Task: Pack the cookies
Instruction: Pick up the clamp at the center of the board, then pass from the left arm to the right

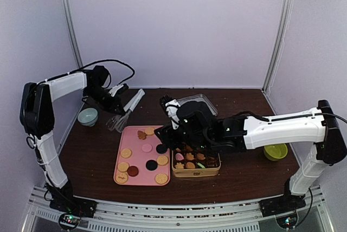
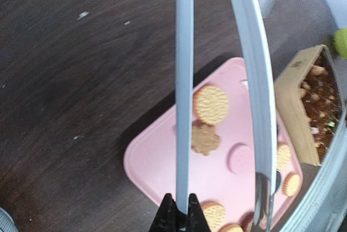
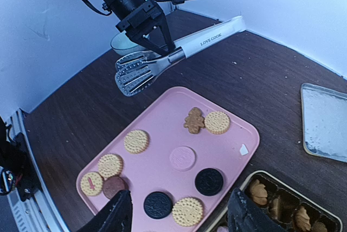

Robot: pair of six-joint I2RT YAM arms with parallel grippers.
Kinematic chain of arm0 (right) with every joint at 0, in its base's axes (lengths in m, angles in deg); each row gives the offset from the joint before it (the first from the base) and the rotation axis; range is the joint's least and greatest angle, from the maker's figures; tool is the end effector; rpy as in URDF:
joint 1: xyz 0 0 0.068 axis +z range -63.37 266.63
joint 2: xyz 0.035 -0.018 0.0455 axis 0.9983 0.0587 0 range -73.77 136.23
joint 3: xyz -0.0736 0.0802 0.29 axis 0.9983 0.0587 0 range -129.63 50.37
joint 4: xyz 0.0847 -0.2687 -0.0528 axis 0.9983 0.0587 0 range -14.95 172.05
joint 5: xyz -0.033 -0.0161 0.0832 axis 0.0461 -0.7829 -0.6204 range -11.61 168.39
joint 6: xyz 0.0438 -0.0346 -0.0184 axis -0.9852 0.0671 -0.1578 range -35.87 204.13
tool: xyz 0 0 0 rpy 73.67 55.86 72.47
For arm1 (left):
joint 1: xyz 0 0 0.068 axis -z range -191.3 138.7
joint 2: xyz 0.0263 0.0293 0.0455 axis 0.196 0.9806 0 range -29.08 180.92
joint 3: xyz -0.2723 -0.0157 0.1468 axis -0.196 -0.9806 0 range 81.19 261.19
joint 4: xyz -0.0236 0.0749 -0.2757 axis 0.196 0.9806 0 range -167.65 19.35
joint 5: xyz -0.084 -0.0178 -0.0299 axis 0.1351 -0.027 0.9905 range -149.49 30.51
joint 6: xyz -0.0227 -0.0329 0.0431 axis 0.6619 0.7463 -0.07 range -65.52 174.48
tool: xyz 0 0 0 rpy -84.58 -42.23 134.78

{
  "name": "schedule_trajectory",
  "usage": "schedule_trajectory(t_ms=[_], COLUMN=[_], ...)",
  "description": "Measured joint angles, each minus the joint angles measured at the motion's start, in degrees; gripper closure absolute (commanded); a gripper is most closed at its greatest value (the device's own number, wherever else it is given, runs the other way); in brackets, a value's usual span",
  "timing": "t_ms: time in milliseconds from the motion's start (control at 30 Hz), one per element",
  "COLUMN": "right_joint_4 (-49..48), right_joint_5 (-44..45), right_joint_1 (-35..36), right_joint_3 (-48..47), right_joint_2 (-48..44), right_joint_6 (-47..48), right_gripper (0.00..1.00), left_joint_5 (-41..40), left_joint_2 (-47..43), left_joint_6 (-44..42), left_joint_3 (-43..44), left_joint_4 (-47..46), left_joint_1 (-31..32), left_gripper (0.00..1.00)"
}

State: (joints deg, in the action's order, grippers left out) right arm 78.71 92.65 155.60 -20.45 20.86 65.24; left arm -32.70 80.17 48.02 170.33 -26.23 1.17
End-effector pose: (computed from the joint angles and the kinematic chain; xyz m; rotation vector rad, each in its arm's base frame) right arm 0.1604 0.3878 0.3066 -0.7450 1.9724 0.6962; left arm 0.4166 -0.1118 0.2553 0.5609 2.7127 -0.6819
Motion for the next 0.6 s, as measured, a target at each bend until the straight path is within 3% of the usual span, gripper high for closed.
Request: schedule_trajectory(t_ms=[267, 600], right_joint_4=[-9.1, -26.2], right_joint_5=[-12.4, -27.6], right_joint_1=[-5.2, -7.9], right_joint_3=[2.1, 3.3], right_joint_2=[0.0, -0.3], right_joint_6=[-5.0, -11.4], right_gripper=[0.38, 0.37], left_joint_5=[22.1, 31.8], left_joint_2=[-5.7, -12.9], left_joint_6=[-12.7, -24.6], left_joint_3=[6.4, 9.4], left_joint_4=[10.8, 21.4], left_joint_1=[2.6, 10.2], left_gripper=[1.0, 1.0])
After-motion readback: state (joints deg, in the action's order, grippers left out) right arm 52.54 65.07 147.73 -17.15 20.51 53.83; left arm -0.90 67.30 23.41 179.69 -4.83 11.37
